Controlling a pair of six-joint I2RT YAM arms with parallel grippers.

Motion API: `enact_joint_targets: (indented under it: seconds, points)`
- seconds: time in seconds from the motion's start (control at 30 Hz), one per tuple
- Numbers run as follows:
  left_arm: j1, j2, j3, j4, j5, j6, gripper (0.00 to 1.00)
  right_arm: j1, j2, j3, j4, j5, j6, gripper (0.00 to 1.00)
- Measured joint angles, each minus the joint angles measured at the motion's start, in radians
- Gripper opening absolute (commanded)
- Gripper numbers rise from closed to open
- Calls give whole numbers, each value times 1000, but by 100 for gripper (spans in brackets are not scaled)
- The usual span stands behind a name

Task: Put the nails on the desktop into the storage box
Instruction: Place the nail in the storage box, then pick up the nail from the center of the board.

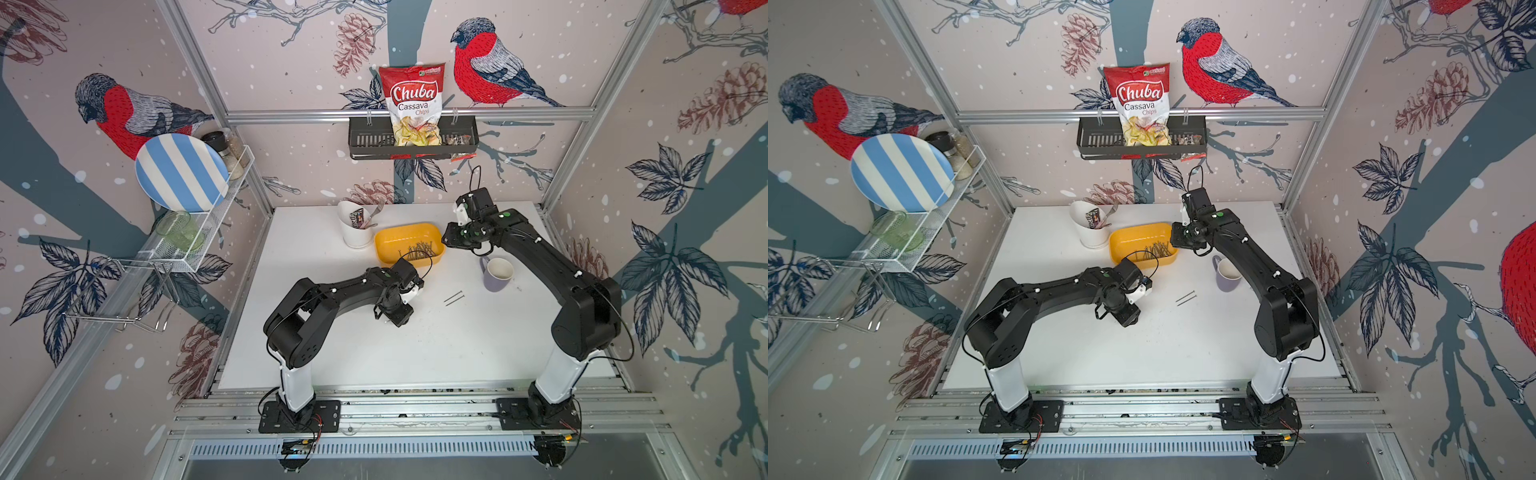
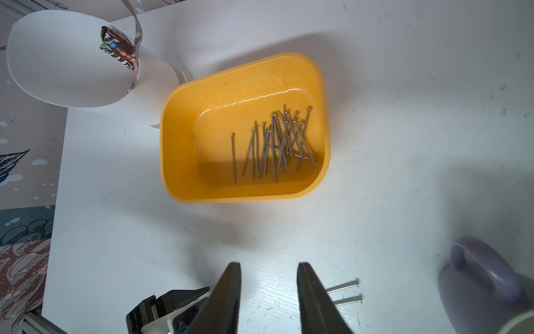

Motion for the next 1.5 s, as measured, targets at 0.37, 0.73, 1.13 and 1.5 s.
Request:
enact_joint_targets:
  seconds: [0.37,0.73,1.13,1.5]
  points:
    - [-34,40,14,-8,-110,8,23,-6,-1,0,2,-1,0,37]
    - [-47,52,20,11,-127,0,0,-14,20,10,35,-21,14,37]
    - [154,-40,50,14,51,-200,0,-14,22,26,45,-22,19,59]
    - [292,-133,88,106,195,-467,0,-11,16,-24,53,-21,20,61]
